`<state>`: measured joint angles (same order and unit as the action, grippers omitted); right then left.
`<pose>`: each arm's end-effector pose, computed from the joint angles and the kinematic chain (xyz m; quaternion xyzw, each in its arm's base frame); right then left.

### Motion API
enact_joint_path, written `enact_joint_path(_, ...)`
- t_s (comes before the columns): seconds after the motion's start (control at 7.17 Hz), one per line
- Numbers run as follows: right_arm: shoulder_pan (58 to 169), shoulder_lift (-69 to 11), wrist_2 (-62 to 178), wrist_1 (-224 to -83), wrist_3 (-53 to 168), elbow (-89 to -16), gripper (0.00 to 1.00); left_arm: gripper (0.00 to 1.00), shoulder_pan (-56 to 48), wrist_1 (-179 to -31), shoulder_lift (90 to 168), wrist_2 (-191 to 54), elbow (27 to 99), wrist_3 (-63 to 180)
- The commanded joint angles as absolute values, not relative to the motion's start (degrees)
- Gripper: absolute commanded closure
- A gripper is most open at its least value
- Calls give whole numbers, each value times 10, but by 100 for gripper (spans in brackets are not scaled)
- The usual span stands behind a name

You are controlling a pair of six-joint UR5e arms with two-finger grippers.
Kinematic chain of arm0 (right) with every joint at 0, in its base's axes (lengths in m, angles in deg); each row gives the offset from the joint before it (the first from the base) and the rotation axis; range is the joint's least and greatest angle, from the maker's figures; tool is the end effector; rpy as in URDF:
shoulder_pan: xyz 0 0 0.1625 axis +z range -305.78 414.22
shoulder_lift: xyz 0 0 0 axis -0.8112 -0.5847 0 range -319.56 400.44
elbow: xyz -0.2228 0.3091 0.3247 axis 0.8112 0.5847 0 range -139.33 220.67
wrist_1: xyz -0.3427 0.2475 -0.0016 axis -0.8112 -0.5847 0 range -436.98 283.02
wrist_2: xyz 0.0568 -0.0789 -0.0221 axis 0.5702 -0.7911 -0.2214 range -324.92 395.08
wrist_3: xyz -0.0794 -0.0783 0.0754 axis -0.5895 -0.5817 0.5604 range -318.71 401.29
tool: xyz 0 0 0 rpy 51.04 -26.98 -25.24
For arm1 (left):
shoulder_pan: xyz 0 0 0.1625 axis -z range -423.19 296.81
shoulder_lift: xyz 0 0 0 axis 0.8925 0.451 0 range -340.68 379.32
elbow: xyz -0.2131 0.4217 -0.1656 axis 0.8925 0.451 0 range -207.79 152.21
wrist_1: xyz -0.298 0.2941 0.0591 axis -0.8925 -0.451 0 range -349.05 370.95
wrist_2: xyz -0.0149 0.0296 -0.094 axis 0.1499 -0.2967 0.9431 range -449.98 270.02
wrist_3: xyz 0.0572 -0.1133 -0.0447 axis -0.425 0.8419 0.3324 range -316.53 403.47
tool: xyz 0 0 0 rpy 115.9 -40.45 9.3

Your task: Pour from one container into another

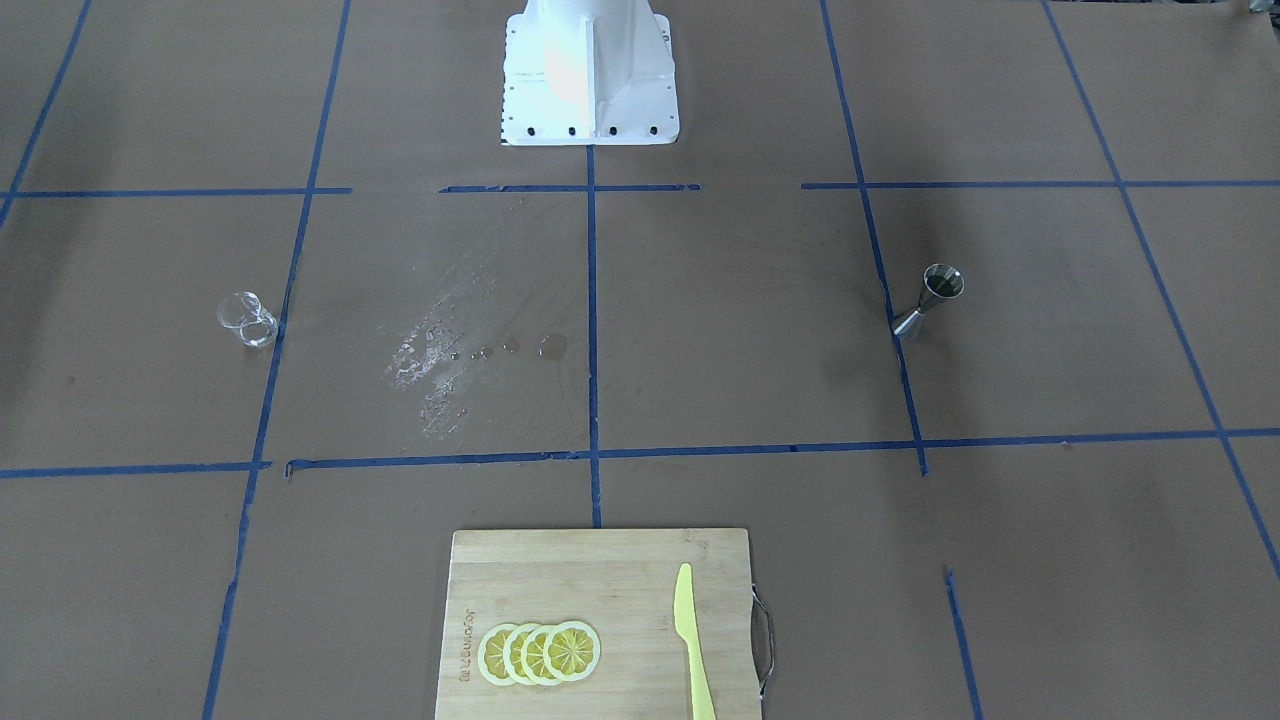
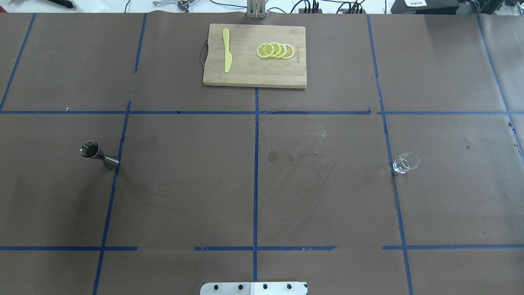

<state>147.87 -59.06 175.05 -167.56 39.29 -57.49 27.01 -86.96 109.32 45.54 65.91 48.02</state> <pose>0.0566 -0.4124 0.7555 0.0056 -0.4226 0.0202 0.9061 -0.0391 -0.5169 0.7096 0.0786 0.3881 0.0011 0.9182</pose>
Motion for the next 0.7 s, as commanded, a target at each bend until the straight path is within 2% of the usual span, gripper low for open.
enact_joint_path(0.0,1479,-585,1748,-1624,443,-572,0,0,266,-870,1092,454,661,480)
enact_joint_path(0.56,1477,-580,1746,-1579,487,-570,0,0,266,-873,1093,454,661,479)
